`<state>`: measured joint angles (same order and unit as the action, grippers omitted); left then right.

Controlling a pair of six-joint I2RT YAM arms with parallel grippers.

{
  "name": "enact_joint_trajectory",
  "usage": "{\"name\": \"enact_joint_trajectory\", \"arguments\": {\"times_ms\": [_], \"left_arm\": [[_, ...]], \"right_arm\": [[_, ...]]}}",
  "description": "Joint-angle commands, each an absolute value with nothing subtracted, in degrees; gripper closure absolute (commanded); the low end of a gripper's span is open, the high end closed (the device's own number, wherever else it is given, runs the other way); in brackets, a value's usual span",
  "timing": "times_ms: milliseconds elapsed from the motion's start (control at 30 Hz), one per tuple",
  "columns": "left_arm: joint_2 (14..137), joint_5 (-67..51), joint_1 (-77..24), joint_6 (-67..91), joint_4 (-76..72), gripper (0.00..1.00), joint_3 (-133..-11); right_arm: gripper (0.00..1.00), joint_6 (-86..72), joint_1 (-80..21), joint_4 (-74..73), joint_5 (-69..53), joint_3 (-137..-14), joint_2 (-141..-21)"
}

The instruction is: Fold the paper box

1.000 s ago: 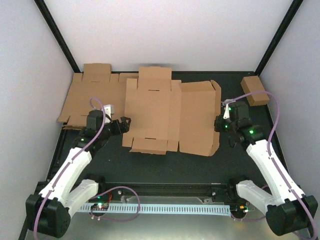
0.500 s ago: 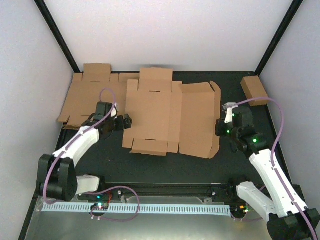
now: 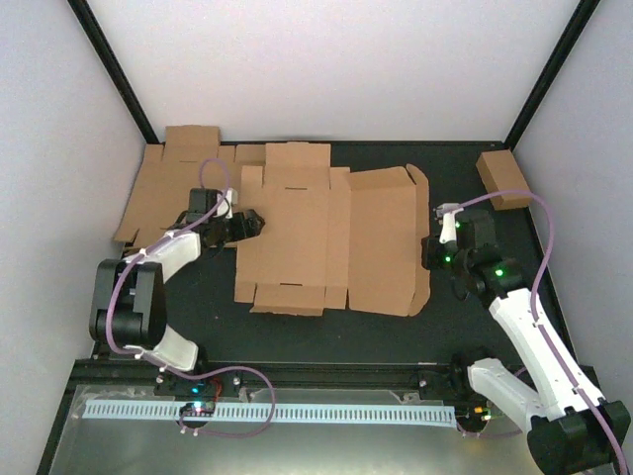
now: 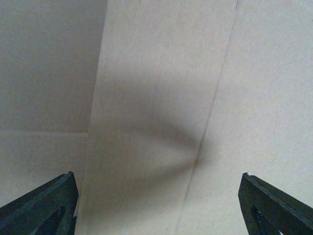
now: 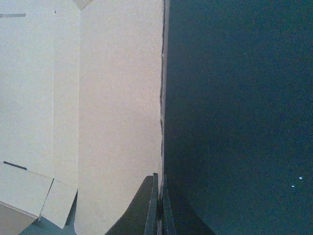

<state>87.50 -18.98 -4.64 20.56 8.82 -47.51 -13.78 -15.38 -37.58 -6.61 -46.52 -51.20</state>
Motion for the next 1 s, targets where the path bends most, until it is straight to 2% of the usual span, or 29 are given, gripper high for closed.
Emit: {"name": "enact_joint_trajectory", "arguments": {"times_ms": [0, 167, 367, 567, 633, 800, 967], "left_arm": [[88.9, -29.1, -2.4, 20.4, 3.8, 0.11, -48.8], [84.7, -33.1, -2.3, 21.2, 3.6, 0.41, -46.0], [78.6, -34.0, -2.5, 20.0, 6.7, 0.68, -43.8], [77.3, -35.2, -2.4, 19.1, 11.8, 0.83, -45.0], [76.3, -35.3, -2.4, 19.1, 13.2, 0.83, -45.1], [76.3, -40.4, -2.5, 19.5, 15.2, 0.74, -45.1], [76.8, -39.0, -2.4, 18.6, 17.8, 0.77, -45.4]], "right_arm": [[0.96, -13.0, -15.5, -36.7, -7.6, -48.0, -51.3], [0.96, -13.6, -15.5, -37.2, -6.0, -48.7, -52.3], [0.96, -14.6, -15.5, -35.7, -6.2, -48.8, -53.2], [0.96, -15.5, -15.5, -34.4, -7.2, -48.3, -53.3], [0.96, -15.7, -15.5, -34.3, -7.5, -47.9, -53.3], [0.96, -16.9, -15.5, -32.4, -9.1, -46.0, -52.8], [0.96, -17.1, -15.5, -31.9, -9.6, -45.5, -53.1]]}}
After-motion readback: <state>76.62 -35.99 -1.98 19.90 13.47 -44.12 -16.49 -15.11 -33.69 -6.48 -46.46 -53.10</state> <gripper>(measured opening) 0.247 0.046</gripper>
